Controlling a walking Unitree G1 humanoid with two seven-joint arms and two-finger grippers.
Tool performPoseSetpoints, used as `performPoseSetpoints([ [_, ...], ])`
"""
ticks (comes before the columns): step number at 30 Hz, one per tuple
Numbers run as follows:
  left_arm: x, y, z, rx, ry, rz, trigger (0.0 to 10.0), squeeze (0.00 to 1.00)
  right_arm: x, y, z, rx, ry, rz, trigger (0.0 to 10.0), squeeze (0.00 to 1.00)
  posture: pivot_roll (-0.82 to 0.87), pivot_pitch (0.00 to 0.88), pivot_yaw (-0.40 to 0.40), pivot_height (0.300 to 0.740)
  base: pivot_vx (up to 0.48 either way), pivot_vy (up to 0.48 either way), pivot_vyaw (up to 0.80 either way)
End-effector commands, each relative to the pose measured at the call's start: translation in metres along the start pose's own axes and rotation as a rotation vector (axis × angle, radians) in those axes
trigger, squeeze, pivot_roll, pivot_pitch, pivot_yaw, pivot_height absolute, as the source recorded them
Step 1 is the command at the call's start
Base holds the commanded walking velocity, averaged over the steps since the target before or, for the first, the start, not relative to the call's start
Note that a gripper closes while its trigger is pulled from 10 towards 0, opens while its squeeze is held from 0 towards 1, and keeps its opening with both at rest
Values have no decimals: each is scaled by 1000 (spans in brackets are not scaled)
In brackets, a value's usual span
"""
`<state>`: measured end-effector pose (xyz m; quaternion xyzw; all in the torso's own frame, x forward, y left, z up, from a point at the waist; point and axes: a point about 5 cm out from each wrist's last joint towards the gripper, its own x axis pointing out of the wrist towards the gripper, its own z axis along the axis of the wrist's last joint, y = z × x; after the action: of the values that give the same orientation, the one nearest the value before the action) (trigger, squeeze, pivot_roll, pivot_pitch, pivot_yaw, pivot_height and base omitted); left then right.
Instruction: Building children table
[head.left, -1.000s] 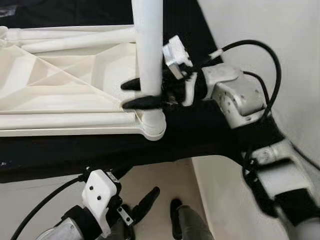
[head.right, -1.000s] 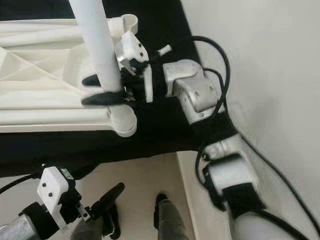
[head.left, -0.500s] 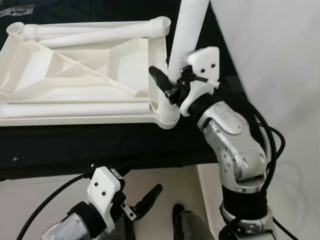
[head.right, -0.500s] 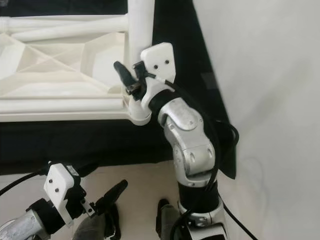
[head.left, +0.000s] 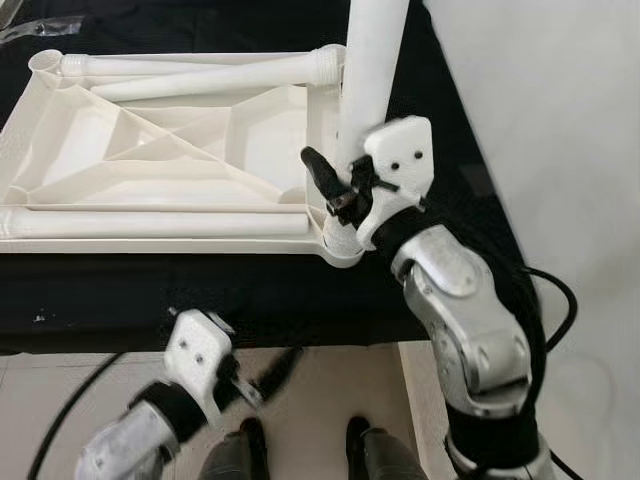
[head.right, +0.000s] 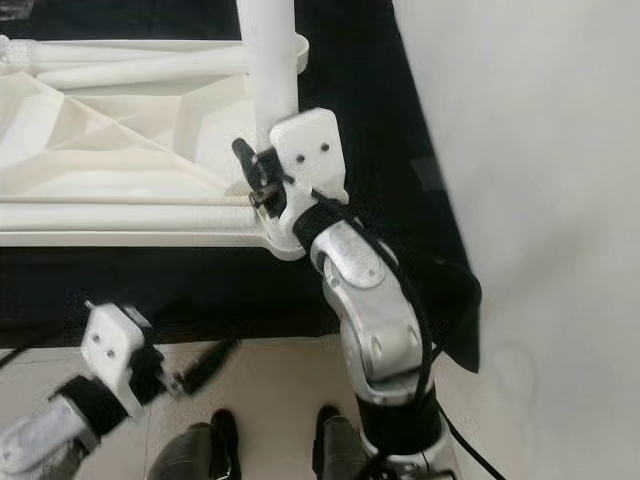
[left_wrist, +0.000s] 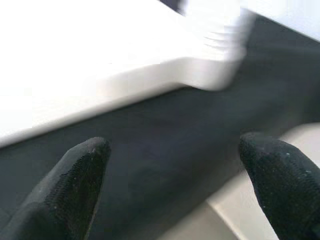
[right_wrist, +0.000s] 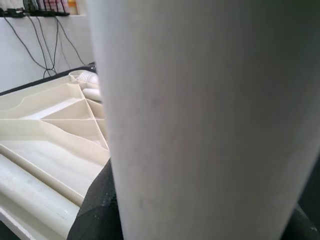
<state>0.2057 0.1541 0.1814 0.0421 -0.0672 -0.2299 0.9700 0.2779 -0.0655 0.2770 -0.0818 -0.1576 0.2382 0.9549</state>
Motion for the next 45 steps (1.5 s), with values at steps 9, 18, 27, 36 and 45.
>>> performPoseSetpoints([
  [9, 31, 58, 62, -3, -214, 81, 10000, 0, -4, 7, -45, 47, 199, 7, 10000, 0, -29, 269, 0, 740, 0, 0, 0],
  [18, 51, 48, 152, -24, -427, -465, 10000, 0, 8, 5, -43, 56, 173, 9, 10000, 0, -22, 240, 8, 740, 0, 0, 0],
  [27, 80, 41, 193, 75, -434, -767, 10000, 0, 19, 13, -38, 66, 131, 48, 10000, 0, -10, 208, 24, 740, 0, 0, 0],
  [36, 131, 31, 208, 125, -401, -708, 10000, 0, 23, 19, -32, 78, 96, 74, 10000, 0, -18, 202, 33, 740, 0, 0, 0],
  [45, 154, 23, 209, 111, -405, -735, 0, 0, 23, 19, -30, 83, 89, 72, 10000, 0, -25, 212, 40, 740, 0, 0, 0],
])
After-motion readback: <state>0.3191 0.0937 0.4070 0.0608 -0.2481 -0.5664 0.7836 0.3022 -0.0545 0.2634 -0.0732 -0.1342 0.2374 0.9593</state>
